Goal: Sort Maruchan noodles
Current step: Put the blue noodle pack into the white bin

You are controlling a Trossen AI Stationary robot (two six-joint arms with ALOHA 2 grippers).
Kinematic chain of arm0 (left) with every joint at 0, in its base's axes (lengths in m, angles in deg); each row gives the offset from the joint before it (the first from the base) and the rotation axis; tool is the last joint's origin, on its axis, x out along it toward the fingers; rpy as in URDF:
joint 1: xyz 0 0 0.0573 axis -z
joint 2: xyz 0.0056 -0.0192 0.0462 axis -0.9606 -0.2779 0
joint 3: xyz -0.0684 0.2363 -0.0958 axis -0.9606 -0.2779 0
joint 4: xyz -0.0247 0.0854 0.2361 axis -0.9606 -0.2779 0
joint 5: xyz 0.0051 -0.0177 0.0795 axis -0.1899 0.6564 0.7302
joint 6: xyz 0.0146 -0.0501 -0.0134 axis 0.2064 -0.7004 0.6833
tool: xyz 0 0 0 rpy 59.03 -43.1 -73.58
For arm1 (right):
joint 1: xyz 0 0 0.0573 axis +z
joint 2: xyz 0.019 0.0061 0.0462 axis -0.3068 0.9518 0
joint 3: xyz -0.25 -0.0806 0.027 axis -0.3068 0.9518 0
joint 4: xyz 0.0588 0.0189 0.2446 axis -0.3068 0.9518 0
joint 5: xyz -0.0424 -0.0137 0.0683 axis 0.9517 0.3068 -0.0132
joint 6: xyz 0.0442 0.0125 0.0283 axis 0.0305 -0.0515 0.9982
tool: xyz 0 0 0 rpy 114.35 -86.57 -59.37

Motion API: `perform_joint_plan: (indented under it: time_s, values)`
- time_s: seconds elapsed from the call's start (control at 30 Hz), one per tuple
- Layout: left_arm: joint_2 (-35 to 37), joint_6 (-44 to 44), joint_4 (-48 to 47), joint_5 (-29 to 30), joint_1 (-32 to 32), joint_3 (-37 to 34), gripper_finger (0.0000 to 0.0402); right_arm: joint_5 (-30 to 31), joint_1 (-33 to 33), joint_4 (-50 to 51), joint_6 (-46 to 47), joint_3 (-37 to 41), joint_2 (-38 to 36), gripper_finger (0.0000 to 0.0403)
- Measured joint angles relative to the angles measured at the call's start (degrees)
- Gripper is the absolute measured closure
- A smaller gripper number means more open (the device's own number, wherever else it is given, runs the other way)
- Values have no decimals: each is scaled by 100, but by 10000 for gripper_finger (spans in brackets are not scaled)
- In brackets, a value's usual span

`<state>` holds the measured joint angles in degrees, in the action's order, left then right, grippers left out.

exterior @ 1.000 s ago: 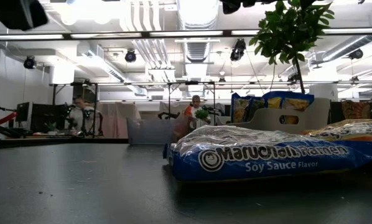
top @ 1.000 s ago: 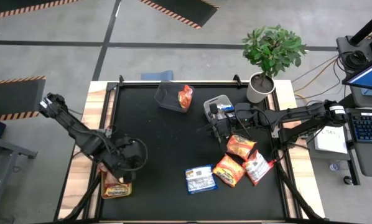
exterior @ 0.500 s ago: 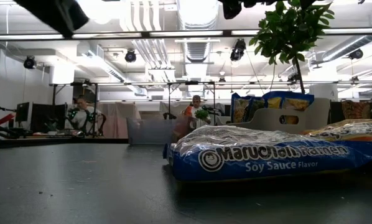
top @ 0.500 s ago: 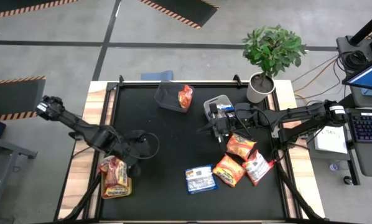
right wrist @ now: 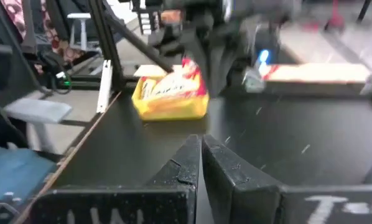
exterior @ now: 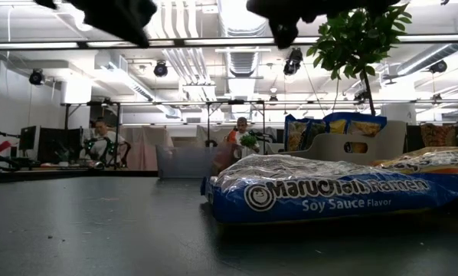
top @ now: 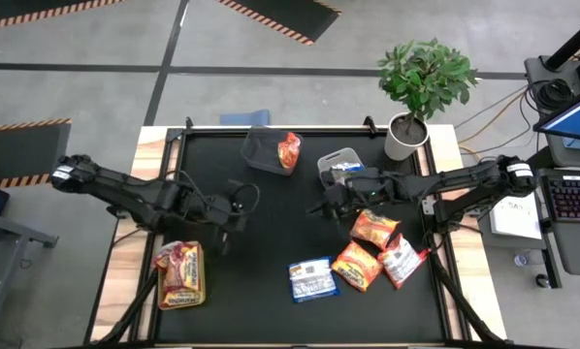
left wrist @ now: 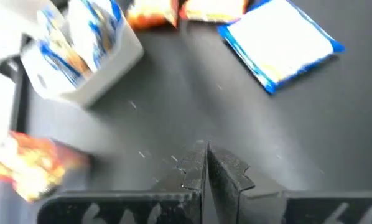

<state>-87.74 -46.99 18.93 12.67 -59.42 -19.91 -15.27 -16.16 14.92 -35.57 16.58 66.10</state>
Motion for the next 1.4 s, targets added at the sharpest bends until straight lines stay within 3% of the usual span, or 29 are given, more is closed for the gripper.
perform_joint_plan:
  time_s: [0.23, 0.53, 0.8, 1.07, 1.4]
  values:
    - [0, 924, 1169, -2, -149, -238, 402, -4, 264, 414, 1470, -242, 518, 394]
    - [0, 917, 2273, -184, -149, -1014, 402, -4, 720, 3333, 2603, -1650, 1370, 394]
    - [-1, 548, 2641, -193, -149, -1266, 402, -239, 1109, 5473, 2792, -2671, 2427, 394]
    - [-1, 301, 2625, -194, -149, -1274, 402, -548, 1428, 5323, 2133, -2777, 3195, 394]
    - [-2, 244, 2631, -164, -149, -1272, 402, -773, 1331, 4555, 1427, -2677, 3412, 394]
